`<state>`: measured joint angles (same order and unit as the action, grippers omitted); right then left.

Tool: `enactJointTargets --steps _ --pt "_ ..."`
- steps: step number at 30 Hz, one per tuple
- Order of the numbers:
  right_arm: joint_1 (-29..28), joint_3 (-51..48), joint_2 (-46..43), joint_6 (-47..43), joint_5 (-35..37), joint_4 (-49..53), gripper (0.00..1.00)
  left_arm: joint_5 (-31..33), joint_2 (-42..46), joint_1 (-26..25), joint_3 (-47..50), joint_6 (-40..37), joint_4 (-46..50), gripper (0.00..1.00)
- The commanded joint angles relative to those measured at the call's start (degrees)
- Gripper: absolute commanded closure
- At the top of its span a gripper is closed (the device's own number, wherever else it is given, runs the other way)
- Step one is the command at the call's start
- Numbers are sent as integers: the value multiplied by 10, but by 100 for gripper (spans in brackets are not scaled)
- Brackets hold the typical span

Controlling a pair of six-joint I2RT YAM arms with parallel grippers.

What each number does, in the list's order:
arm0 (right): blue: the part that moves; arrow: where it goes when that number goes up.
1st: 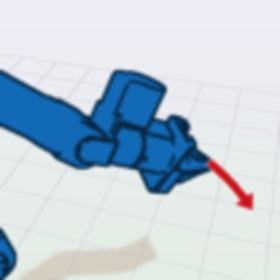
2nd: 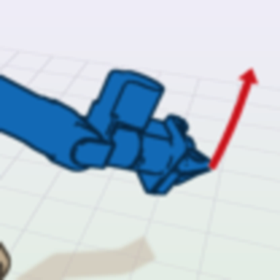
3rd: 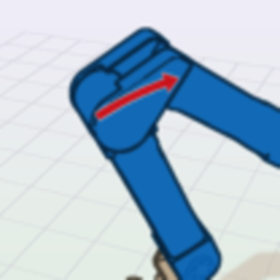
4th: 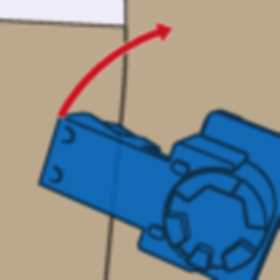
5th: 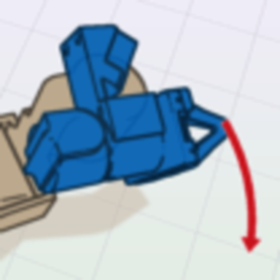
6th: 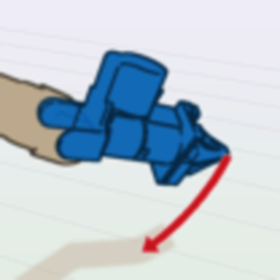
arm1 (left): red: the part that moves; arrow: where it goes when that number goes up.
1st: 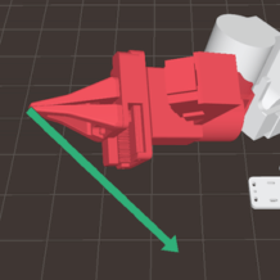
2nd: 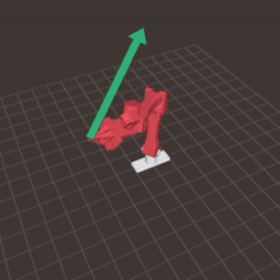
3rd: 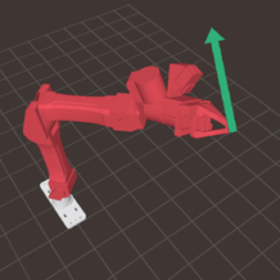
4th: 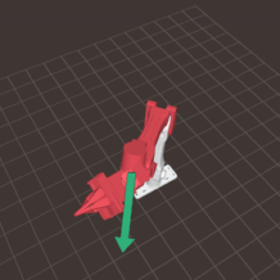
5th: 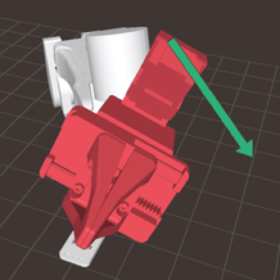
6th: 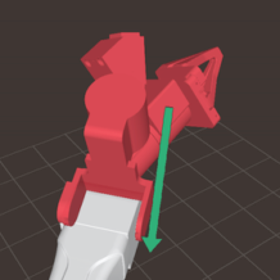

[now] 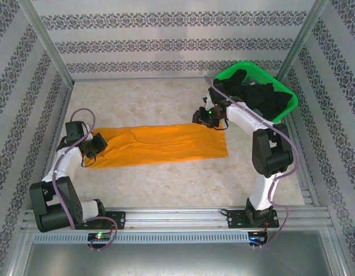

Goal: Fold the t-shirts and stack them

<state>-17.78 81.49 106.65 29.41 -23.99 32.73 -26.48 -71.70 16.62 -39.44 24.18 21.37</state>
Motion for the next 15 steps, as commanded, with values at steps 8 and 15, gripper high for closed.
enactJointTargets --steps 8,15 --pt "-32 -81 -93 21 -16 -17 63 -21 104 -17 76 60 20 100" --pt "-34 -124 -127 27 -18 -35 62 41 188 -47 115 100 62 100"
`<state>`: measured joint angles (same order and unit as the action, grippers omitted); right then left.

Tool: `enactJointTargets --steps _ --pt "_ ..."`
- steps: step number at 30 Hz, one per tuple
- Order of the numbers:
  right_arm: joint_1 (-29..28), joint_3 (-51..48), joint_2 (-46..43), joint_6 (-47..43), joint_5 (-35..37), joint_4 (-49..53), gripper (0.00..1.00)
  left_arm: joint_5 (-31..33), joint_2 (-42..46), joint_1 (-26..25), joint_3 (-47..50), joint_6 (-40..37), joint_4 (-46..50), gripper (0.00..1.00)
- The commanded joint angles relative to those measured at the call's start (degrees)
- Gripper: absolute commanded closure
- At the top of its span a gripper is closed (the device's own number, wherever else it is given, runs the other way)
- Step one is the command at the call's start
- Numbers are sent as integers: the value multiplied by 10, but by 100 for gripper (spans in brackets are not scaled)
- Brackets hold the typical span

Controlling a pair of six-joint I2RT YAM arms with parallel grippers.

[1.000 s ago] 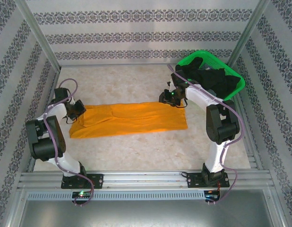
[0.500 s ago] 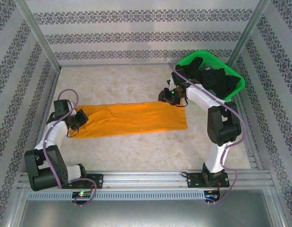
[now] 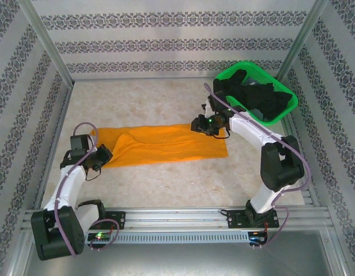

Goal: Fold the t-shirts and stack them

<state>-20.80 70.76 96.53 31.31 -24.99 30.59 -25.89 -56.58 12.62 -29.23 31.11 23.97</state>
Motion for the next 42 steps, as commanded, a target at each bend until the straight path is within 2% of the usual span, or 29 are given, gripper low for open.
enactJointTargets --steps 1,10,16,19,21,23,27,30,34,39,42 --pt "-5 -22 -30 11 -9 -17 63 38 46 -7 15 33 44 100" --pt "-6 -64 -41 30 -18 -59 62 44 50 -62 38 78 64 100" --pt "-6 -78 -36 43 -23 -93 62 100 36 -94 54 142 108 100" --pt "-6 -84 -38 47 -24 -99 62 101 41 -95 65 158 90 99" --pt "-7 -85 -40 45 -24 -99 62 94 42 -95 68 166 84 82" --pt "-6 -86 -44 42 -21 -96 62 96 43 -95 61 165 97 73" --pt "-7 -89 -55 36 -25 -100 62 115 76 -99 18 170 114 63" --pt "-16 -96 -67 32 -31 -104 61 138 89 -104 -33 165 93 56" --pt "-32 -102 -66 33 -32 -104 61 145 4 -103 -75 127 10 45" --pt "-42 -91 -61 36 -33 -99 61 105 -174 -93 -112 86 -120 39" --pt "-43 -82 -61 31 -33 -91 61 91 -246 -84 -140 38 -152 38"
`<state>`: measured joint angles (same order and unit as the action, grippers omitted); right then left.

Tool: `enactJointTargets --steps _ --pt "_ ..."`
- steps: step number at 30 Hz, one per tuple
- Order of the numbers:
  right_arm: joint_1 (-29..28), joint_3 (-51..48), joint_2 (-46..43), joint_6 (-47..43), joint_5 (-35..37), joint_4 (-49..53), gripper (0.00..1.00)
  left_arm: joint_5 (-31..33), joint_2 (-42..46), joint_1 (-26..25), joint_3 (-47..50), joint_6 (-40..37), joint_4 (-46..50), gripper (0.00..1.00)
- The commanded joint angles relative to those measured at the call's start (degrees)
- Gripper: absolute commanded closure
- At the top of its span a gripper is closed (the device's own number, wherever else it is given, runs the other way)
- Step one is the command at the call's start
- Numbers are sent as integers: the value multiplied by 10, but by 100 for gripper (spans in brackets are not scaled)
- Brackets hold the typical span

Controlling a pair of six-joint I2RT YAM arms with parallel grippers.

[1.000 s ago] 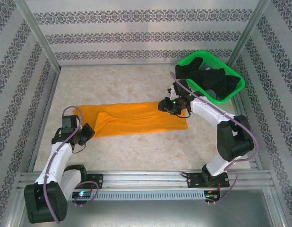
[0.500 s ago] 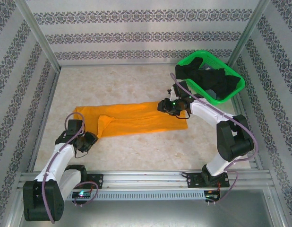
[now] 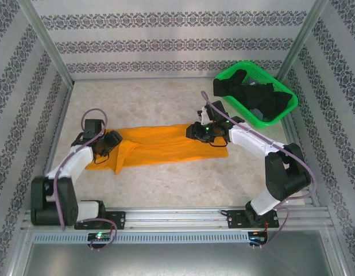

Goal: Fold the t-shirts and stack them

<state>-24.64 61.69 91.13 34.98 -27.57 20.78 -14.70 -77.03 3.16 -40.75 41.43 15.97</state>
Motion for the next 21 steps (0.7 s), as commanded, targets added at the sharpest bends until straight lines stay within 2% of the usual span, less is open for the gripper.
enactJointTargets --steps 1,5,12,16,21 --pt "-4 10 -6 -6 -8 9 61 -31 -59 12 -32 -78 -78 38" --pt "-4 7 -7 -8 -13 11 61 -87 -92 15 -39 -102 -104 47" --pt "-5 -7 -7 0 -16 -1 61 -145 -73 1 1 -110 -108 67" --pt "-4 -6 -3 2 -17 -5 61 -138 -54 -8 9 -117 -70 77" --pt "-4 -6 -1 3 -16 -8 61 -133 -5 -18 26 -99 -62 93"
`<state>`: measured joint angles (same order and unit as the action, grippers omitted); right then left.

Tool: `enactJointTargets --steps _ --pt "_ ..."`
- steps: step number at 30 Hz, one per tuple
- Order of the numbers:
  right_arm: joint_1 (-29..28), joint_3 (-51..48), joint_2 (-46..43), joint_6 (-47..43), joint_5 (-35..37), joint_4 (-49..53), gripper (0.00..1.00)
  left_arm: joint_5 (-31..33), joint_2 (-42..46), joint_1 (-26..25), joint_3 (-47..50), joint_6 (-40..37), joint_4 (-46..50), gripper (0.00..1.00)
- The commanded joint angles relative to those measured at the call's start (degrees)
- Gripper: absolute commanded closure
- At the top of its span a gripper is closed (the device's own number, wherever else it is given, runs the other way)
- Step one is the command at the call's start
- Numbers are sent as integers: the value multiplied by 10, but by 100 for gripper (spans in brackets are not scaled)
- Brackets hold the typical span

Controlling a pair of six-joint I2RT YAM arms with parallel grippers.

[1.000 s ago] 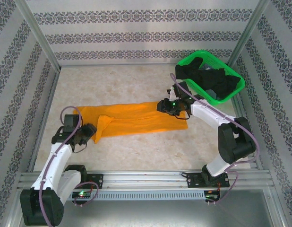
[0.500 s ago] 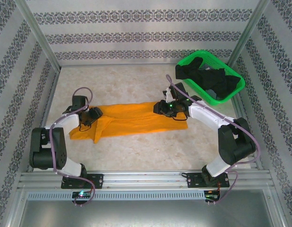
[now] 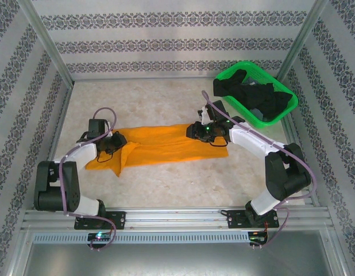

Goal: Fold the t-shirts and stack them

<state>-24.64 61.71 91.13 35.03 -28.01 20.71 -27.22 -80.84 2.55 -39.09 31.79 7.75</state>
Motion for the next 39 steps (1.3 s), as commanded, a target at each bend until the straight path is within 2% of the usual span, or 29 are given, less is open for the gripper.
enactJointTargets --steps 1,4,9,12,17,20,26,35,37,39 --pt "-4 -7 -3 2 -12 -10 61 -7 42 -19 12 0 25 95" --pt "-4 -14 -6 2 -13 -11 61 0 65 -45 20 6 45 100" --pt "-5 -26 -14 2 -22 -18 61 8 86 -86 54 25 59 100" --pt "-4 -38 -21 5 -54 -51 61 8 90 -100 68 34 61 100" --pt "-5 -55 -26 9 -79 -81 61 -15 69 -122 85 66 14 99" --pt "-6 -57 -23 9 -82 -82 61 -12 51 -135 91 86 -13 94" --pt "-7 -55 -21 9 -82 -83 61 -5 27 -151 99 128 -66 93" --pt "-9 -52 -14 12 -85 -88 61 0 17 -163 98 165 -92 92" --pt "-10 -53 -13 14 -87 -96 60 -3 14 -164 101 164 -87 87" --pt "-13 -53 -11 15 -92 -108 60 -8 10 -164 102 162 -78 72"
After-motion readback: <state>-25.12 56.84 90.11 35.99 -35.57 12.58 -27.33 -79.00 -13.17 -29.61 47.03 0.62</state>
